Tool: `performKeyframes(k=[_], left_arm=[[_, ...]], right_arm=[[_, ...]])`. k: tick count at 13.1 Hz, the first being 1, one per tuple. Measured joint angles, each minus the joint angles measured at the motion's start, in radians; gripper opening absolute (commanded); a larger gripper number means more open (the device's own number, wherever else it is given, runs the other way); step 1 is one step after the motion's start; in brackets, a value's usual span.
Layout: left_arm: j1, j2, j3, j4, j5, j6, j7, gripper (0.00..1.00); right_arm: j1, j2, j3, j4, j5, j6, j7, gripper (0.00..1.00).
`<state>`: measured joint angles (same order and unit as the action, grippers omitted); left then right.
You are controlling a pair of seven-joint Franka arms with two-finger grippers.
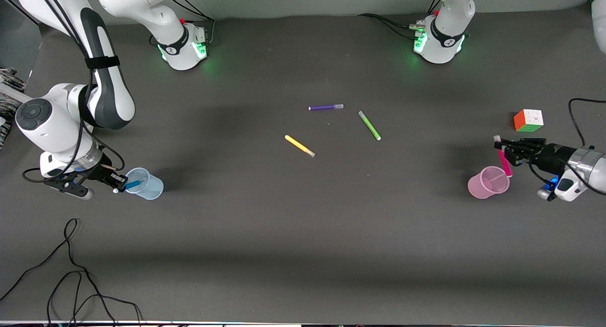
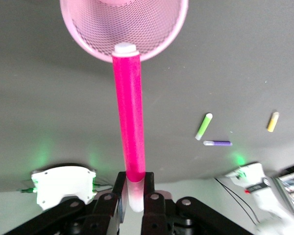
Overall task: Place pink and blue markers in matching cups
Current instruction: 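Drop the blue marker into the blue cup while the left gripper drops pink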
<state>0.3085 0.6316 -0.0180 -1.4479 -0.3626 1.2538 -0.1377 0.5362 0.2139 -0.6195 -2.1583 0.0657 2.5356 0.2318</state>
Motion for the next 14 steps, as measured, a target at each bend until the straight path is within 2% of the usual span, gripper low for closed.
performKeyframes(k=[1,2,3,9,10,11,12,13,14], left_arm=[[0.009,0.036,-0.001,0.019,-0.02,-0.009,0.001,0.0],[0.014,0.065,-0.002,0.034,-0.034,-0.013,0.001,0.0],[0.019,0.086,-0.002,0.045,-0.048,-0.018,0.001,0.0],[0.037,0.126,-0.006,0.081,-0.07,-0.024,0.001,0.0],[0.037,0.134,-0.007,0.095,-0.07,-0.023,0.001,0.06],[0.037,0.143,-0.009,0.108,-0.07,-0.023,0.002,0.28],[0.037,0.154,-0.012,0.123,-0.07,-0.023,0.006,0.67],[0.036,0.164,-0.017,0.136,-0.07,-0.023,0.013,0.99],[0.034,0.17,-0.02,0.145,-0.07,-0.023,0.02,1.0]], right_arm=[[0.0,-0.001,0.0,0.0,0.0,0.0,-0.001,0.16],[0.0,-0.001,0.0,0.0,0.0,0.0,-0.001,0.54],[0.0,-0.001,0.0,0.0,0.0,0.0,-0.001,0.99],[0.0,-0.001,0.0,-0.001,-0.001,0.0,-0.003,1.0],[0.0,-0.001,0.0,-0.001,-0.001,0.0,-0.003,1.0],[0.001,-0.001,0.0,-0.001,-0.001,0.0,-0.003,1.0],[0.002,-0.001,0.0,-0.001,-0.001,0.0,-0.003,1.0],[0.002,-0.001,0.0,-0.001,-0.001,0.0,-0.003,1.0],[0.002,-0.002,0.0,0.0,-0.001,0.0,-0.003,1.0]])
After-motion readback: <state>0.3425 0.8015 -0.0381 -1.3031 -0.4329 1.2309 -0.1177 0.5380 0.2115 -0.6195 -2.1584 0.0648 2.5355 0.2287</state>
